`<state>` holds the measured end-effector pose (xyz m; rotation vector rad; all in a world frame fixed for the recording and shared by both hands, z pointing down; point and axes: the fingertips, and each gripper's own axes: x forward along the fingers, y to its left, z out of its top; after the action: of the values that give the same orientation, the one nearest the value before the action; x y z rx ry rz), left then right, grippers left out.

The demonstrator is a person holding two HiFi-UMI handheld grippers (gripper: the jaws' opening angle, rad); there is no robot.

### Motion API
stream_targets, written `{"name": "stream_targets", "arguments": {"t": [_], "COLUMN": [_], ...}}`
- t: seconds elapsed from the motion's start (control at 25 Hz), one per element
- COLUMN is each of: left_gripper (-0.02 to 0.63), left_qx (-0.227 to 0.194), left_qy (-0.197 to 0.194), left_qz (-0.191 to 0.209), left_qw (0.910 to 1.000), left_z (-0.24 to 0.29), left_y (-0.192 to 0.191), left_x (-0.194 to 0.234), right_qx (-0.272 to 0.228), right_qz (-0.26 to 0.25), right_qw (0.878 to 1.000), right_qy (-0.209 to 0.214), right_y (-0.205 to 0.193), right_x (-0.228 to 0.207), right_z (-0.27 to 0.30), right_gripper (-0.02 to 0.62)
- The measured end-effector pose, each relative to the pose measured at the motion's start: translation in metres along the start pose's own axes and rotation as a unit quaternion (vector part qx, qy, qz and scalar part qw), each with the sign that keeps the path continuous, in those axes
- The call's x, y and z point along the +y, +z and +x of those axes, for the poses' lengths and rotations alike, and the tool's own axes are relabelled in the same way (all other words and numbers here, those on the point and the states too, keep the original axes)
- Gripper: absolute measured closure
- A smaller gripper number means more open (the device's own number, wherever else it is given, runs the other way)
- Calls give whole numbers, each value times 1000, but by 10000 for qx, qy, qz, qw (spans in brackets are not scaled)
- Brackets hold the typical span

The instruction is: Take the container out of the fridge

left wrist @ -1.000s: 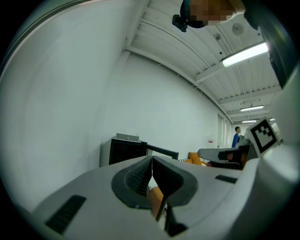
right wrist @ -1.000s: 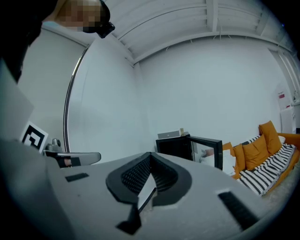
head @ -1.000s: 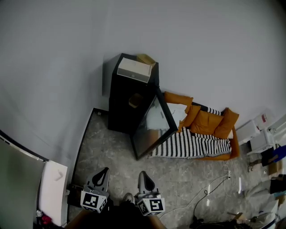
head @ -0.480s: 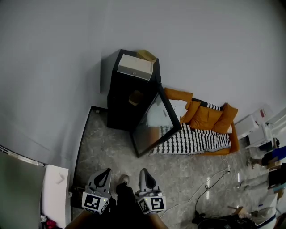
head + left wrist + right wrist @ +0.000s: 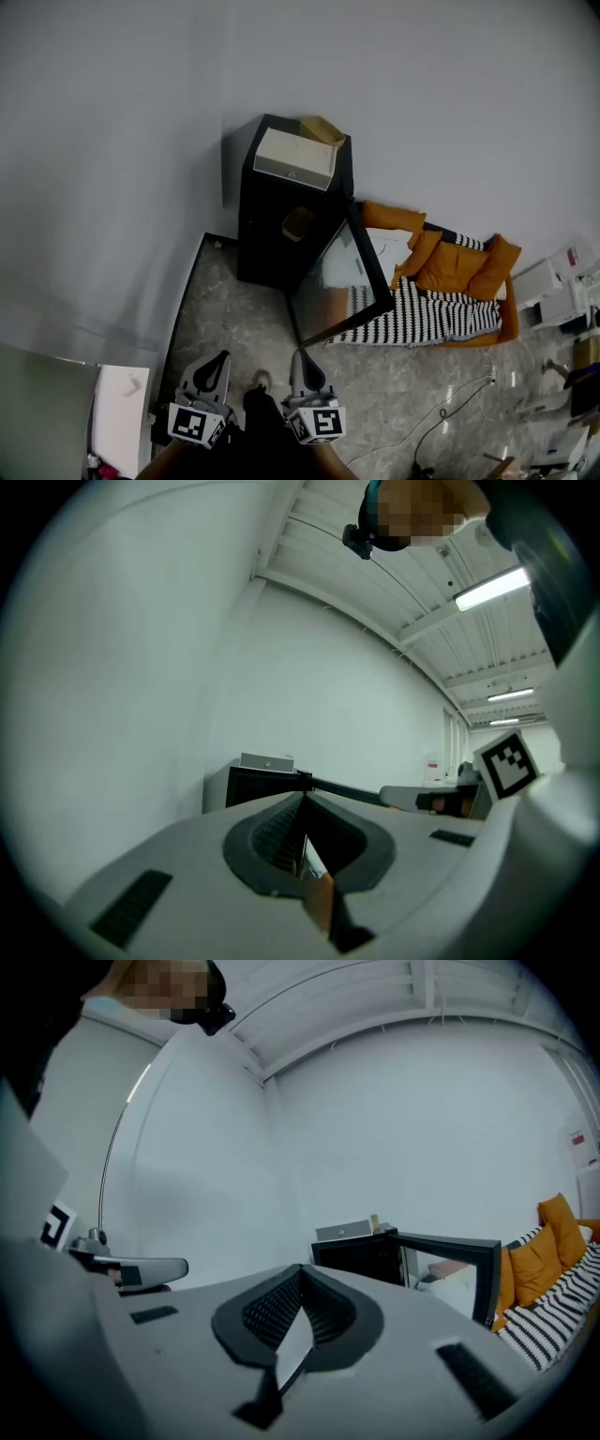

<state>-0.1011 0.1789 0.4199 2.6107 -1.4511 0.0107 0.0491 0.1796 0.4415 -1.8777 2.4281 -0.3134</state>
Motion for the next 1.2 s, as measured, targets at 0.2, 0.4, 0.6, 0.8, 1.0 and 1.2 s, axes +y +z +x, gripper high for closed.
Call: {"name": "stream_targets", "arguments": {"t": [0.2, 0.4, 0.6, 0.8, 1.0, 1.2], "left_gripper": [601, 601, 601, 601, 601, 601], "left_qx": [-24, -82, -105, -131, -109, -138], "left_qy": [177, 275, 409, 426, 261, 45], "left_qz": [-51, -10, 55, 54, 54, 32], "left_qw": [9998, 9996, 9991, 9990, 9996, 9999], "left_z": [52, 95, 122, 142, 172, 202], "left_y": [10, 17, 22, 25, 23, 24], "left_x": [8, 3, 7, 13, 26, 47], "right_qx": [42, 43, 214, 294, 295, 329], "right_qz": [-63, -31, -58, 50, 25, 102], "right_qw": [9998, 9992, 9985, 9982, 9985, 9991], "right_qy": [170, 399, 502, 523, 461, 245], "right_y": [10, 13, 1, -6, -8, -13], "right_x": [-28, -52, -68, -74, -78, -84], "right_z": [44, 74, 101, 123, 153, 185], "right_gripper": [595, 595, 595, 595, 595, 595]}}
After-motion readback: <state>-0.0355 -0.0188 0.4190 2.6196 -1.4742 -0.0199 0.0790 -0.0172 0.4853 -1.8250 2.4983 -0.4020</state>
